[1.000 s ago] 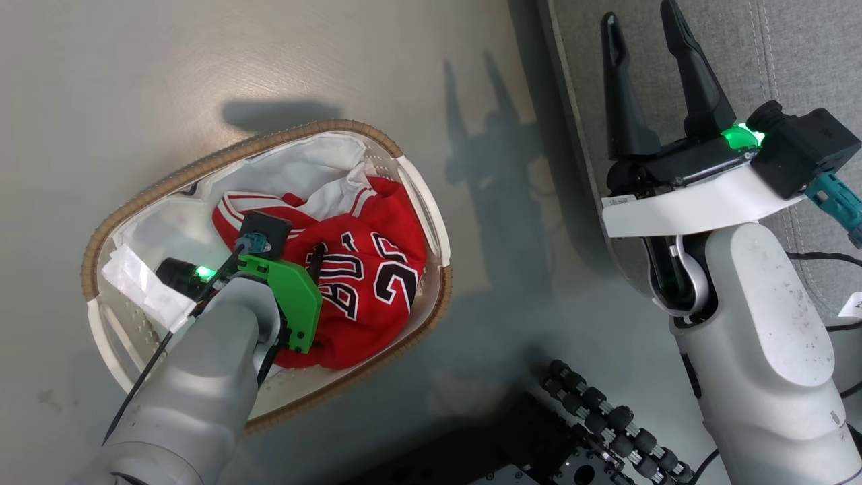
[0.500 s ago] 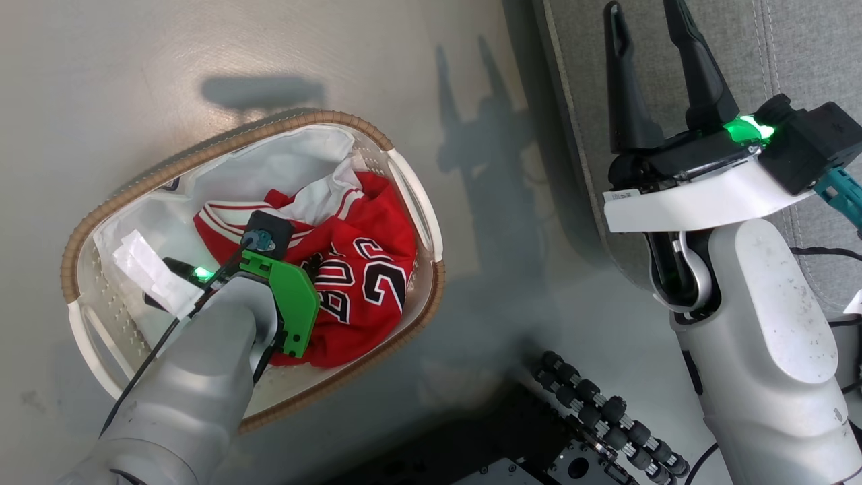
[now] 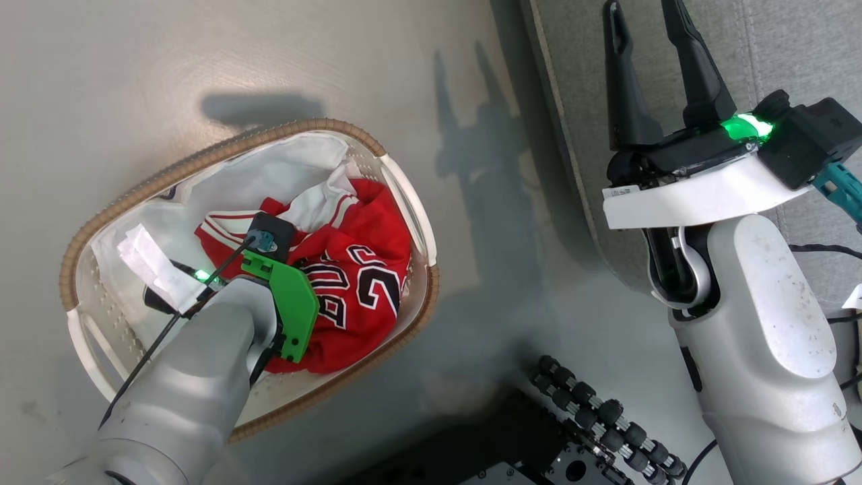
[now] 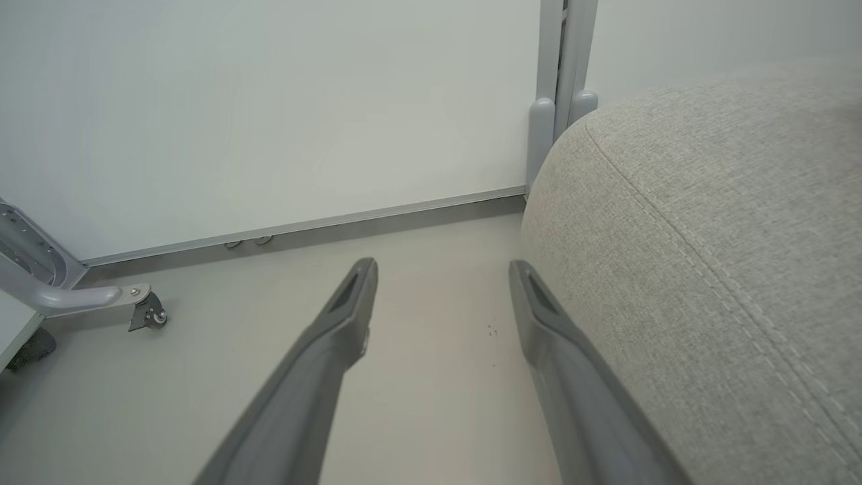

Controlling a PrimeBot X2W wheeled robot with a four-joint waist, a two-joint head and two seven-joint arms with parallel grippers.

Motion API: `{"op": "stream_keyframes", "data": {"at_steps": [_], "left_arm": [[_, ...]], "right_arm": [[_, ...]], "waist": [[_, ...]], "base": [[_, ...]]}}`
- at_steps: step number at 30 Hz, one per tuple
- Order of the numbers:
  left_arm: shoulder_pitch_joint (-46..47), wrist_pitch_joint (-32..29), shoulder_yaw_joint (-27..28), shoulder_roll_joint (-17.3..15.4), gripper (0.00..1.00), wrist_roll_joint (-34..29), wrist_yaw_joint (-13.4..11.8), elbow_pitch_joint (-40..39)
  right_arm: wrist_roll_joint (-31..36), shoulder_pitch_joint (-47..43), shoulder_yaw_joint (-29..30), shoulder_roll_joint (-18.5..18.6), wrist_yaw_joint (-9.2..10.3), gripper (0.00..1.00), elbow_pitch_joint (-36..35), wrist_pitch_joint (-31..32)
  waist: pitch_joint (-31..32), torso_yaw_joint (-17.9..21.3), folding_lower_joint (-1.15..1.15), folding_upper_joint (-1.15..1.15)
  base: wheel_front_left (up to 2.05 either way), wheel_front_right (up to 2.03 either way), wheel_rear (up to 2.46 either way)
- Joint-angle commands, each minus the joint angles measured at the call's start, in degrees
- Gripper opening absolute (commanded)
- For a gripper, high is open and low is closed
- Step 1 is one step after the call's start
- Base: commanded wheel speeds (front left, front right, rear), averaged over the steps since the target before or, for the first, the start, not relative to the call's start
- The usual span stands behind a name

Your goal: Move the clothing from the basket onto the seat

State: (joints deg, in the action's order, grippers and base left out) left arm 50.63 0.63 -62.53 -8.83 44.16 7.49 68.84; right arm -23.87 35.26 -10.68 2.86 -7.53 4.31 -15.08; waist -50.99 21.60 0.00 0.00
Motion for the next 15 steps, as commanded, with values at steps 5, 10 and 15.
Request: {"op": "stream_keyframes", "data": {"at_steps": [5,10,15], "left_arm": [[-0.32,0.81,-0.93,0.13,0.0,2.87,-0.01,-1.85],[-2.18,3.2,-2.57,0.9,0.0,4.91,-0.01,-3.92],[-4.34,7.03,-3.79,1.95,0.0,7.21,-0.01,-5.58]], "right_arm": [[-0.13,0.22,0.55,0.13,0.08,1.0,1.06,-0.13],[0.98,-0.89,0.48,0.15,0.08,1.0,2.37,-0.13],[2.62,-2.68,0.83,0.17,0.08,1.0,4.11,-0.13]], "waist": [[3.69,-1.16,0.0,0.0],[8.42,-2.77,0.0,0.0],[14.25,-4.95,0.0,0.0]], "base": [[0.0,0.0,0.0],[0.0,0.0,0.0],[0.0,0.0,0.0]]}}
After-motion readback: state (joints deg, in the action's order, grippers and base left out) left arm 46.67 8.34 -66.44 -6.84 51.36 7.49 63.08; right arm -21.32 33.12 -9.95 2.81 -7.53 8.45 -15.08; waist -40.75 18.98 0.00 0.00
